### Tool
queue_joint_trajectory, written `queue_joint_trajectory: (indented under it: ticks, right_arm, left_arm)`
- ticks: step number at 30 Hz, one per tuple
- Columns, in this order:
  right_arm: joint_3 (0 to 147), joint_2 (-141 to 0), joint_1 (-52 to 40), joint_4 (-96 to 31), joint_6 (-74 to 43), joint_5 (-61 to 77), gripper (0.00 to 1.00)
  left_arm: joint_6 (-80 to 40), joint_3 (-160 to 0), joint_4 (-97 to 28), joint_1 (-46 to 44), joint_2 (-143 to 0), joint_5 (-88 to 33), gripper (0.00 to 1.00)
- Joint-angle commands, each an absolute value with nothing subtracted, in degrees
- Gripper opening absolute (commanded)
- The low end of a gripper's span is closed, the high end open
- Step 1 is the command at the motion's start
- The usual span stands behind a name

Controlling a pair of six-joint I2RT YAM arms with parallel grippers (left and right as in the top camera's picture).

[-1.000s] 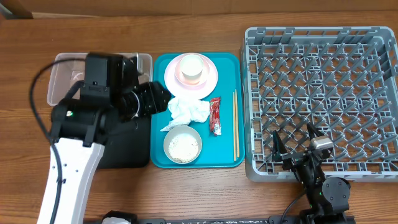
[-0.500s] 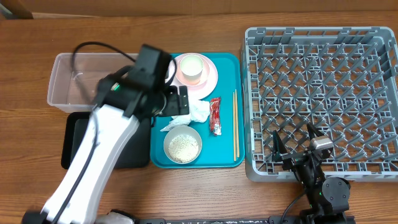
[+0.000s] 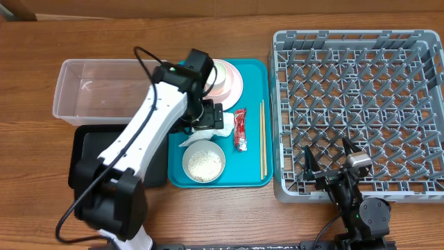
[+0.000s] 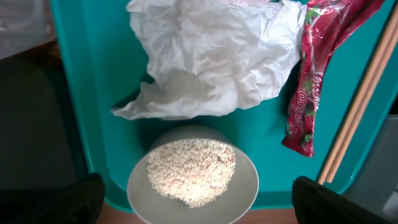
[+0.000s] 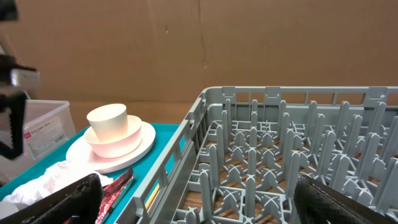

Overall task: Sort waste into correct bins and load items into the dishwasher
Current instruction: 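Reach the left gripper to the white tissue on the teal tray and grasp it, then carry the tissue left and drop it into the clear plastic bin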

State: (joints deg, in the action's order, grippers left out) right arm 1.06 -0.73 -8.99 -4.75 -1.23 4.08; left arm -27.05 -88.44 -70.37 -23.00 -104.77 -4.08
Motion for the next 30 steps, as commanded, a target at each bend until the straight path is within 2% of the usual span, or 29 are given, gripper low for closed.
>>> queue_joint_trajectory:
  ticks: [1,6,15,19,22,25,27,28,29,30]
  right_arm:
    - [0.4,-0.2,-8.9,-4.5,-0.8,4.0,1.0]
    - [0.4,-0.2,-8.9,-4.5,-0.8,4.0,1.0]
    - [0.4,-0.2,-8.9,-4.5,-0.8,4.0,1.0]
    - [0.4,-0.2,-8.9,-4.5,-0.8,4.0,1.0]
    - [0.4,-0.2,-8.9,-4.5,-0.8,4.0,1.0]
    - [0.4,-0.2,-8.9,-4.5,-0.8,4.0,1.0]
    - [0.4,-0.2,-8.9,-4.5,-0.8,4.0,1.0]
    - [0.4,-0.2,-8.9,-4.5,-0.8,4.0,1.0]
    - [0.4,-0.2,-8.9,-4.5,-0.8,4.0,1.0]
    - [0.4,-0.2,-8.9,-4.5,-0.8,4.0,1.0]
  left_arm:
    - [-27.3,-89.1,-69.1,-24.9,-108.0,-0.9,0.96]
    - [-27.3,-89.0,-66.4,-25.9,-111.6,3.0,0.96]
    - [-27.3,-89.0,-63.9,-25.9,-118.7,3.0,0.97]
    - [-27.2,-89.0,-62.9,-25.9,-120.5,3.0,0.95]
    - [-27.2,-89.0,-62.2,-25.9,-121.1,3.2,0.88]
    - [-27.0,-89.0,-61.8,-25.9,-121.2,3.2,0.74]
    - [-27.0,-89.0,-61.8,-25.9,-121.2,3.2,0.59]
    - [-26.8,-89.0,-61.8,-25.9,-121.2,3.2,0.5]
    - [-26.7,-89.0,-61.9,-25.9,-121.2,3.2,0.37]
    - [-26.5,-89.0,-61.9,-25.9,-121.1,3.2,0.18]
